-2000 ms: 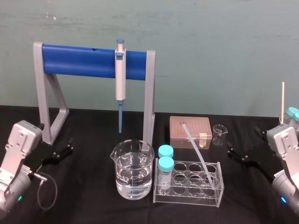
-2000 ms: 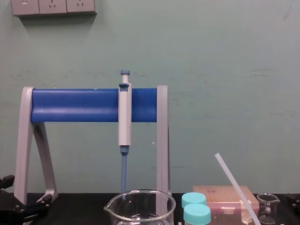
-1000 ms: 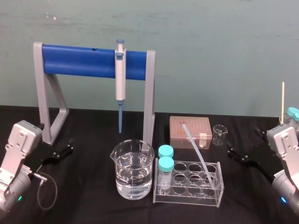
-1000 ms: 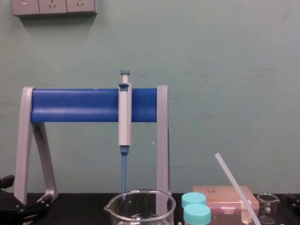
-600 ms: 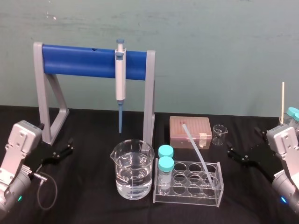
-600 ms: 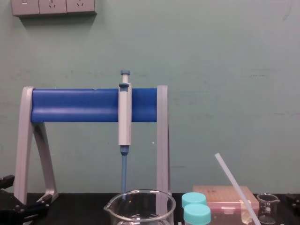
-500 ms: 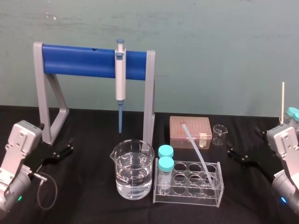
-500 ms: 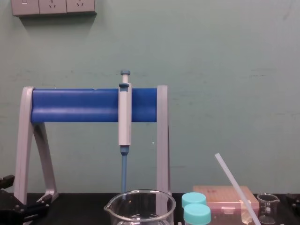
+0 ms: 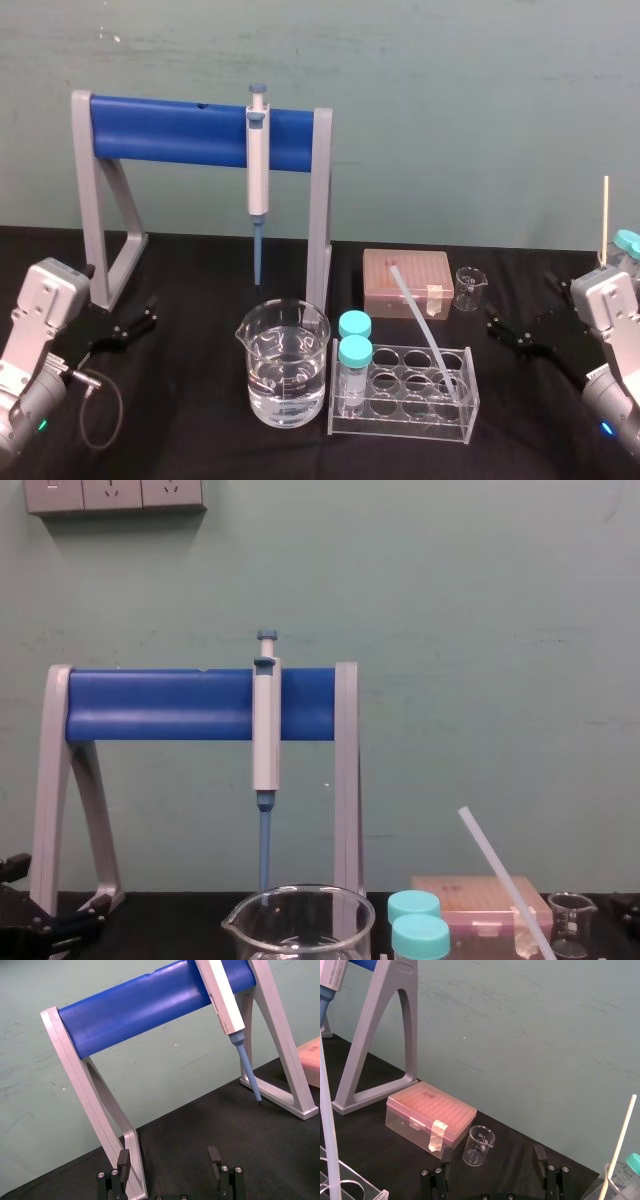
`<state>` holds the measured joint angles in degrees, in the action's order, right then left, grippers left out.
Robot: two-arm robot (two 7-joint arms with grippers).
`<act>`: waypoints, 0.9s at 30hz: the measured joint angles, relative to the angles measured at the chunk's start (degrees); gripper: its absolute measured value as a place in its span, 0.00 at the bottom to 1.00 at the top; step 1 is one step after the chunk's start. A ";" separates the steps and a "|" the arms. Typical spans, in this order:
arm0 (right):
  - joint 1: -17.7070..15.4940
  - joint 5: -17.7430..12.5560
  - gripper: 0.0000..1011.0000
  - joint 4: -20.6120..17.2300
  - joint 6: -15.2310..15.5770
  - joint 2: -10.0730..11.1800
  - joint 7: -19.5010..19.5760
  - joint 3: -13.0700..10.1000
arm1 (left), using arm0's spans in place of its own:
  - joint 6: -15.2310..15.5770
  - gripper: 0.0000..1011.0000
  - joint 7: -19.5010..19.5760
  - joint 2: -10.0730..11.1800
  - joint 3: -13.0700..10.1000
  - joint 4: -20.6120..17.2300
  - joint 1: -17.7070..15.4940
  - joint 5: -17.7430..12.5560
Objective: Pick up the stirring rod with one hand, then place it down.
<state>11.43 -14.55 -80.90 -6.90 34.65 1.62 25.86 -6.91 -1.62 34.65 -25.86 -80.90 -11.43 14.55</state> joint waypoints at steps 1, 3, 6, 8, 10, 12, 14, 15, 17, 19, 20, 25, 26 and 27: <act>0.00 0.00 0.99 0.00 -0.01 0.00 0.00 0.00 | 0.00 0.99 0.00 0.00 0.00 0.00 0.00 0.00; 0.00 0.00 0.99 0.00 -0.01 0.00 0.00 0.00 | 0.00 0.99 0.00 0.00 0.00 0.00 0.00 0.00; 0.00 0.00 0.99 0.00 0.00 0.00 0.00 0.00 | 0.00 0.99 0.00 0.00 0.00 0.00 0.00 0.00; 0.00 0.00 0.99 0.00 0.00 0.00 0.00 0.00 | 0.00 0.99 0.00 0.00 0.00 0.00 0.00 0.00; 0.00 0.00 0.99 0.00 0.00 0.00 0.00 0.00 | 0.00 0.99 0.00 0.00 0.00 0.00 0.00 0.00; 0.00 0.00 0.99 0.00 0.00 0.00 0.00 0.00 | 0.00 0.99 0.00 0.00 0.00 0.00 0.00 0.00; 0.00 0.00 0.99 0.00 0.00 0.00 0.00 0.00 | 0.00 0.99 0.00 0.00 0.00 0.00 0.00 0.00; 0.00 0.00 0.99 0.00 0.00 0.00 0.00 0.00 | 0.00 0.99 0.00 0.00 0.00 0.00 0.00 0.00; 0.00 0.00 0.99 0.00 0.00 0.00 0.00 0.00 | 0.00 0.99 0.00 0.00 0.00 0.00 0.00 0.00; -0.01 0.13 0.99 0.00 -0.01 -0.04 -0.03 -0.09 | 0.00 0.99 0.00 0.00 0.00 0.00 0.00 0.00; -0.03 0.51 0.99 -0.09 -0.14 -0.13 -0.06 -0.31 | 0.00 0.99 0.00 0.00 0.00 0.00 0.00 0.00; -0.36 1.65 0.99 -1.23 -1.34 -0.25 -0.32 -1.21 | 0.00 0.99 0.00 0.00 0.00 0.00 0.00 0.00; -0.42 1.78 0.99 -1.39 -1.53 -0.24 -0.39 -1.32 | 0.00 0.99 0.00 0.00 0.00 0.00 0.00 0.00; -0.58 2.02 0.99 -1.81 -2.01 -0.20 -0.66 -1.58 | 0.00 0.99 0.00 0.00 0.00 0.00 0.00 0.00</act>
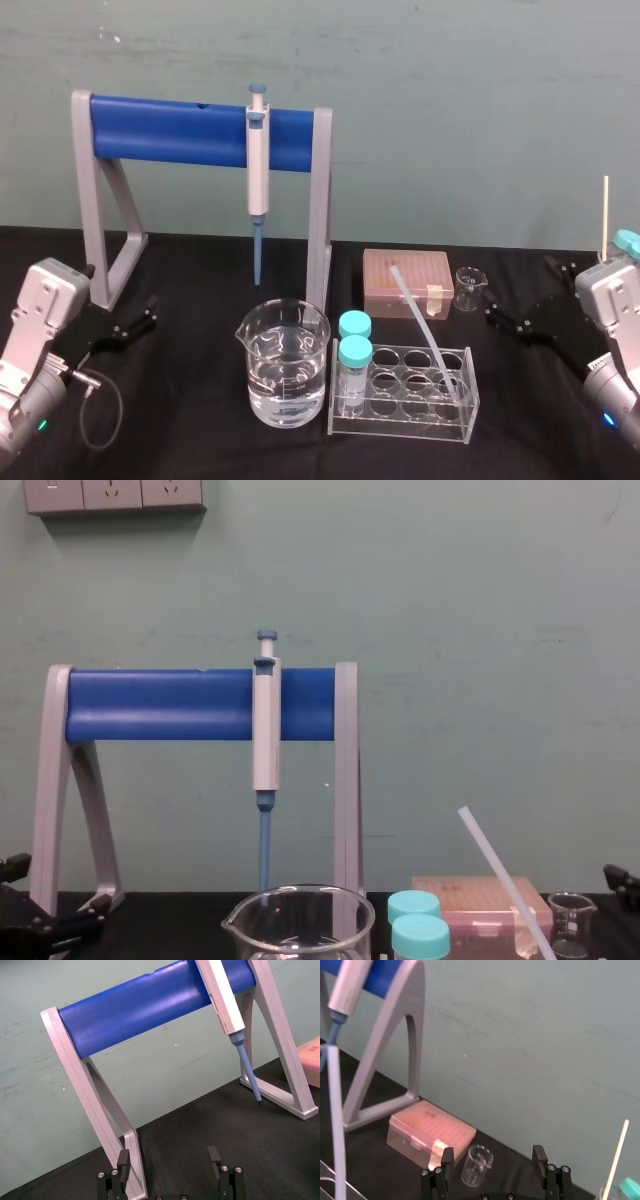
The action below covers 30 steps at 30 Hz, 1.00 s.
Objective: Pick up the stirring rod with one hand, then place it down.
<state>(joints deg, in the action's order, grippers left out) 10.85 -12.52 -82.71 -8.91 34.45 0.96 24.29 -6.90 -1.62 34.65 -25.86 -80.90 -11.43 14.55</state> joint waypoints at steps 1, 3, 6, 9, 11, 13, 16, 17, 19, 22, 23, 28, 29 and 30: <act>-0.09 0.16 0.99 -0.20 -0.21 0.02 -0.12 -0.10 | 0.00 0.99 0.00 0.00 0.00 0.00 0.00 0.00; -0.41 0.75 0.99 -0.87 -0.91 0.11 -0.34 -0.34 | 0.00 0.99 0.00 0.00 0.00 0.00 0.00 0.00; -0.77 1.38 0.99 -1.52 -1.61 0.19 -0.48 -0.57 | 0.00 0.99 0.00 0.00 0.00 0.00 0.00 0.00; -1.33 2.47 0.99 -2.47 -2.75 0.28 -0.48 -0.90 | 0.00 0.99 0.00 0.00 0.00 0.00 0.00 0.00; -1.69 2.91 0.99 -3.25 -3.43 0.37 -0.64 -1.16 | 0.00 0.99 0.00 0.00 0.00 0.00 0.00 0.00; -1.91 2.86 0.99 -3.81 -3.87 0.48 -1.20 -1.34 | 0.00 0.99 0.00 0.00 0.00 0.00 0.00 0.00; -2.40 2.74 0.99 -4.81 -5.02 0.78 -2.67 -1.50 | 0.00 0.99 0.00 0.00 0.00 0.00 0.00 0.00; -2.62 2.65 0.99 -5.26 -5.66 0.91 -3.58 -1.49 | 0.00 0.99 0.00 0.00 0.00 0.00 0.00 0.00; -2.83 2.62 0.99 -5.74 -6.13 1.03 -4.51 -1.37 | 0.00 0.99 0.00 0.00 0.00 0.00 0.00 0.00; -3.11 2.62 0.99 -6.41 -7.13 1.27 -6.69 -0.85 | 0.00 0.99 0.00 0.00 0.00 0.00 0.00 0.00; -3.13 2.62 0.99 -6.52 -7.34 1.30 -7.25 -0.70 | 0.00 0.99 0.00 0.00 0.00 0.00 0.00 0.00; -2.78 2.98 0.99 -6.74 -8.93 1.01 -10.48 0.12 | 0.00 0.99 0.00 0.00 0.00 0.00 0.00 0.00; -2.68 3.03 0.99 -6.74 -9.06 0.92 -10.83 0.20 | 0.00 0.99 0.00 0.00 0.00 0.00 0.00 0.00; -2.57 3.07 0.99 -6.74 -9.20 0.82 -11.16 0.27 | 0.00 0.99 0.00 0.00 0.00 0.00 0.00 0.00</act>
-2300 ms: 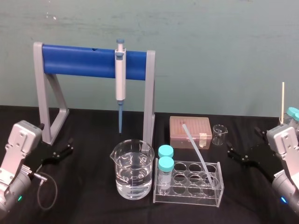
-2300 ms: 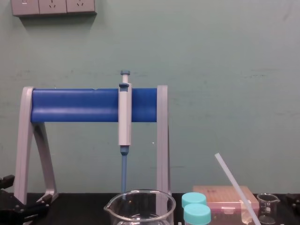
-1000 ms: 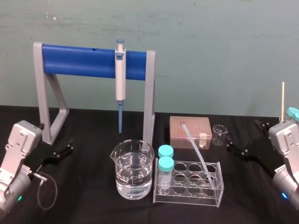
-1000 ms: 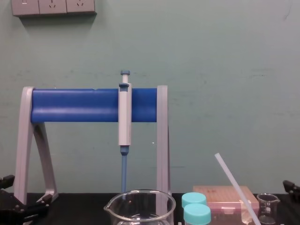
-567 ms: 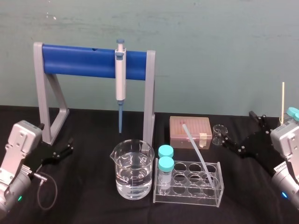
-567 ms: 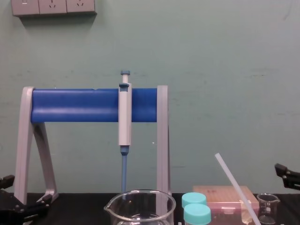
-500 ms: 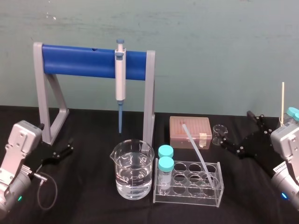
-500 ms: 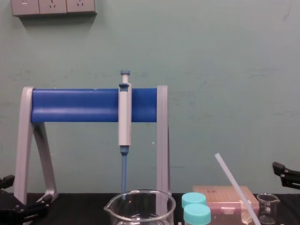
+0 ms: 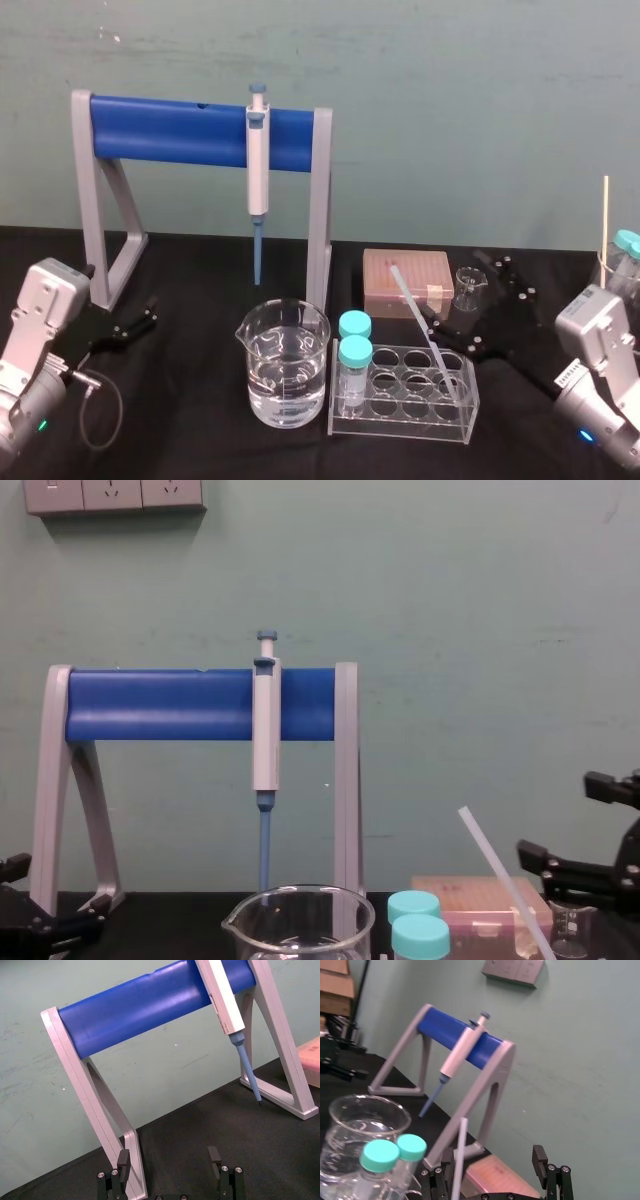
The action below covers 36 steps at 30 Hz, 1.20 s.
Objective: Pick up the stirring rod with one hand, then place it down.
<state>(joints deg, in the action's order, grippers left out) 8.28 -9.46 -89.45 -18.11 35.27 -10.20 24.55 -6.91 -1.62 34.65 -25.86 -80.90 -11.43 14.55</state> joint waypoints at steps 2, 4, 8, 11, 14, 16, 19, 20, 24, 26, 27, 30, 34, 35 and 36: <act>0.26 -0.02 0.99 0.03 -0.18 -0.25 -0.72 0.11 | 0.00 0.99 0.00 0.00 0.00 0.00 0.00 0.00; 0.73 -0.47 0.99 0.31 -0.20 -0.67 -2.04 0.23 | 0.00 0.99 0.00 0.00 0.00 0.00 0.00 0.00; 1.74 -1.81 0.99 1.15 -0.12 -1.37 -4.59 0.36 | 0.00 0.99 0.00 0.00 0.00 0.00 0.00 0.00; 2.64 -3.43 0.99 2.07 0.29 -1.99 -6.70 0.36 | 0.00 0.99 0.00 0.00 0.00 0.00 0.00 0.00; 3.54 -5.87 0.99 3.20 1.19 -2.71 -9.25 0.13 | 0.00 0.99 0.00 0.00 0.00 0.00 0.00 0.00; 4.24 -7.66 0.99 4.12 2.17 -3.25 -10.98 -0.18 | 0.00 0.99 0.00 0.00 0.00 0.00 0.00 0.00; 5.03 -9.51 0.99 5.07 3.44 -3.89 -12.88 -0.54 | 0.00 0.99 0.00 0.00 0.00 0.00 0.00 0.00; 5.15 -9.70 0.99 5.27 3.62 -4.00 -13.20 -0.58 | 0.00 0.99 0.00 0.00 0.00 0.00 0.00 0.00; 5.82 -10.66 0.99 6.36 4.62 -4.57 -14.83 -0.86 | 0.00 0.99 0.00 0.00 0.00 0.00 0.00 0.00; 6.06 -11.22 0.99 6.72 5.19 -4.77 -15.62 -1.01 | 0.00 0.99 0.00 0.00 0.00 0.00 0.00 0.00; 6.29 -11.83 0.99 7.04 5.86 -4.95 -16.43 -1.19 | 0.00 0.99 0.00 0.00 0.00 0.00 0.00 0.00; 6.70 -12.82 0.99 7.66 7.09 -5.27 -17.82 -1.46 | 0.00 0.99 0.00 0.00 0.00 0.00 0.00 0.00; 7.05 -13.26 0.99 8.28 8.05 -5.69 -18.96 -1.80 | 0.00 0.99 0.00 0.00 0.00 0.00 0.00 0.00; 7.21 -13.29 0.99 8.56 8.36 -5.90 -19.26 -1.91 | 0.00 0.99 0.00 0.00 0.00 0.00 0.00 0.00; 7.28 -13.29 0.99 8.68 8.49 -5.99 -19.40 -1.96 | 0.00 0.99 0.00 0.00 0.00 0.00 0.00 0.00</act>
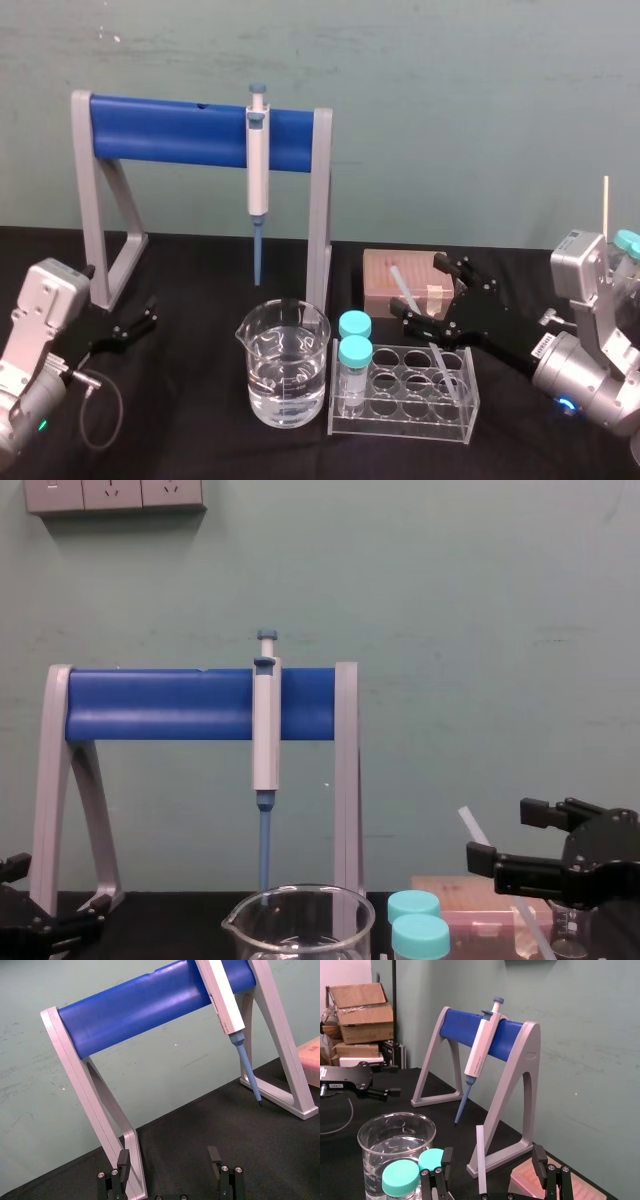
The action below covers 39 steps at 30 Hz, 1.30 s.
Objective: Pick up the stirring rod with one hand, then place it down.
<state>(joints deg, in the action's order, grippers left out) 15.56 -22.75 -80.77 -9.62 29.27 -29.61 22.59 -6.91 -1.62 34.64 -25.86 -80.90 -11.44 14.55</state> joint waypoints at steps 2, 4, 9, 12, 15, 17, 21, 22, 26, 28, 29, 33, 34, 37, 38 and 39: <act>0.21 0.08 0.99 0.41 0.39 -0.27 -0.35 -0.13 | 0.00 0.99 0.00 0.00 0.00 0.00 0.00 0.00; 0.38 0.13 0.99 0.71 0.69 -0.45 -0.58 -0.23 | 0.00 0.99 0.00 0.00 0.00 0.00 0.00 0.00; 0.90 0.55 0.99 1.86 1.21 -1.12 -1.38 -0.59 | 0.00 0.99 0.00 0.00 0.00 0.00 0.00 0.00; 1.25 0.67 0.99 2.53 1.27 -1.50 -1.84 -0.74 | 0.00 0.99 0.00 0.00 0.00 0.00 0.00 0.00; 1.50 0.71 0.99 2.96 1.31 -1.75 -2.24 -0.85 | 0.00 0.99 0.00 0.00 0.00 0.00 0.00 0.00; 1.74 0.73 0.99 3.30 1.34 -1.91 -2.56 -0.92 | 0.00 0.99 0.00 0.00 0.00 0.00 0.00 0.00; 2.17 0.76 0.99 3.99 1.41 -2.18 -3.00 -0.96 | 0.00 0.99 0.00 0.00 0.00 0.00 0.01 0.00; 2.26 0.76 0.99 4.15 1.42 -2.23 -3.11 -0.96 | 0.00 0.99 0.00 0.00 0.00 0.00 0.00 0.00; 2.72 0.72 0.99 4.88 1.62 -2.43 -3.66 -0.91 | 0.00 0.99 0.00 0.00 0.00 0.00 0.01 0.00; 2.95 0.67 0.99 5.21 1.72 -2.51 -3.95 -0.83 | 0.00 0.99 0.00 0.00 0.00 0.00 0.00 0.00; 2.95 0.67 0.99 5.21 1.72 -2.51 -3.95 -0.83 | 0.00 0.99 0.00 0.00 0.00 0.00 0.00 0.00; 3.16 0.53 0.99 5.59 1.77 -2.59 -4.29 -0.76 | 0.00 0.99 0.00 0.00 0.00 0.00 0.00 0.00; 3.16 0.53 0.99 5.59 1.77 -2.59 -4.29 -0.75 | 0.00 0.99 0.00 0.00 0.00 0.00 0.00 0.00; 3.13 0.52 0.99 5.57 1.77 -2.59 -4.28 -0.74 | 0.00 0.99 0.00 0.00 0.00 0.00 0.00 0.00; 3.12 0.52 0.99 5.56 1.77 -2.58 -4.27 -0.74 | 0.00 0.99 0.00 0.00 0.00 0.00 0.00 0.00; 3.12 0.51 0.99 5.55 1.77 -2.58 -4.27 -0.74 | 0.00 0.99 0.00 0.00 0.00 0.00 0.00 0.00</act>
<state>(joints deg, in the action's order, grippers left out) 18.68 -22.24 -75.22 -7.85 26.69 -33.87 21.86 -6.90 -1.62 34.64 -25.86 -80.90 -11.43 14.55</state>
